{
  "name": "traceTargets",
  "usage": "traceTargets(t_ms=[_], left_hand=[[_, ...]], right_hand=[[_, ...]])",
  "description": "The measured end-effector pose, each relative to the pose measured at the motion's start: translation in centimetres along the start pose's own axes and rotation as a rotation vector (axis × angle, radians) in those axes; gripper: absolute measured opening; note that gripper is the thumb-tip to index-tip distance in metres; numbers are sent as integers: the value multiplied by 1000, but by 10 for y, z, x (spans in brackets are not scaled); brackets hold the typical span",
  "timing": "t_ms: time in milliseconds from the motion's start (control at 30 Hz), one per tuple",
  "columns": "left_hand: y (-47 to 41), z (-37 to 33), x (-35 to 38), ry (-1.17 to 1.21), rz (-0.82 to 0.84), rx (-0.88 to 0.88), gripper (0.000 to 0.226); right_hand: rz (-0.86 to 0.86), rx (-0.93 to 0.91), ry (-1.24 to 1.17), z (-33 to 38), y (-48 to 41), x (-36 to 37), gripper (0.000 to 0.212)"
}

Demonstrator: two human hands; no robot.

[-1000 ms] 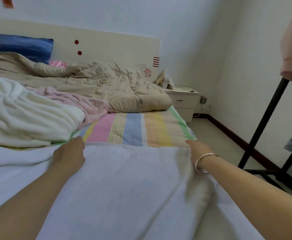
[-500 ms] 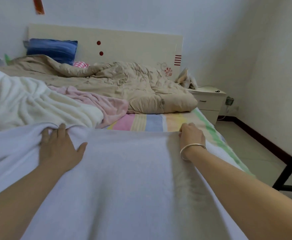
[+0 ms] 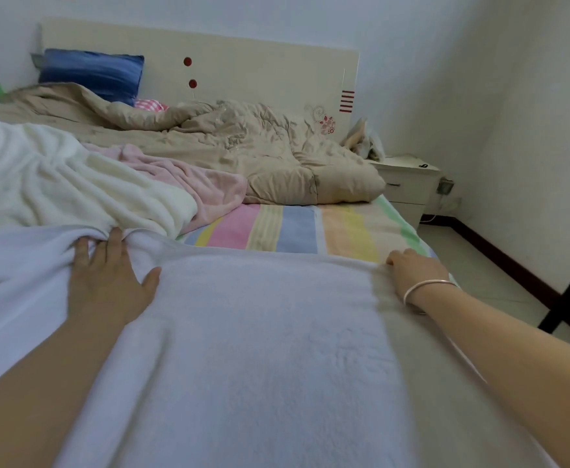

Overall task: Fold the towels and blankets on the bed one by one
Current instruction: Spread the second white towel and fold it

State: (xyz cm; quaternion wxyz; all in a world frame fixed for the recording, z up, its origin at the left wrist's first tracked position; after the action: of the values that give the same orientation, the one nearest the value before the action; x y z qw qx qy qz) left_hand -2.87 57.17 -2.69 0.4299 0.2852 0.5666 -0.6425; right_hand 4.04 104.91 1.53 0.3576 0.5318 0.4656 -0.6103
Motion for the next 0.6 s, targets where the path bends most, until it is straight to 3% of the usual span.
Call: traceTargets(t_ms=[100, 233, 333, 433, 600], left_hand=[[-2, 0, 3, -7, -9, 10, 92], [-5, 2, 8, -6, -14, 11, 96], [-5, 2, 12, 2, -20, 8, 96], [1, -5, 3, 0, 41, 15, 90], [34, -7, -56, 80, 8, 83, 53]], right_hand=[[-68, -5, -11, -3, 0, -4, 27], [-199, 140, -162, -21, -14, -10, 26], [-45, 198, -267, -20, -9, 3, 39], [102, 133, -335, -3, 12, 1, 67], [228, 45, -320, 77, 83, -7, 64]])
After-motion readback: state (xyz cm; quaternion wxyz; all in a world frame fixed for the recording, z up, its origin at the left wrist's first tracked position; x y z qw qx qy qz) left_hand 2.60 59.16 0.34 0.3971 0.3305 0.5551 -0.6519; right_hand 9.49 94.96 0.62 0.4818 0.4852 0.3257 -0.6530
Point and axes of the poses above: each hand's wrist, its own y-axis away from the middle knuckle, its own x-axis out of the palm, z = x × y, the point moved 7 cm from there along -y, towards the middle knuckle, and after that the axes turned 10 degrees about -y, right-handed, at the moved point
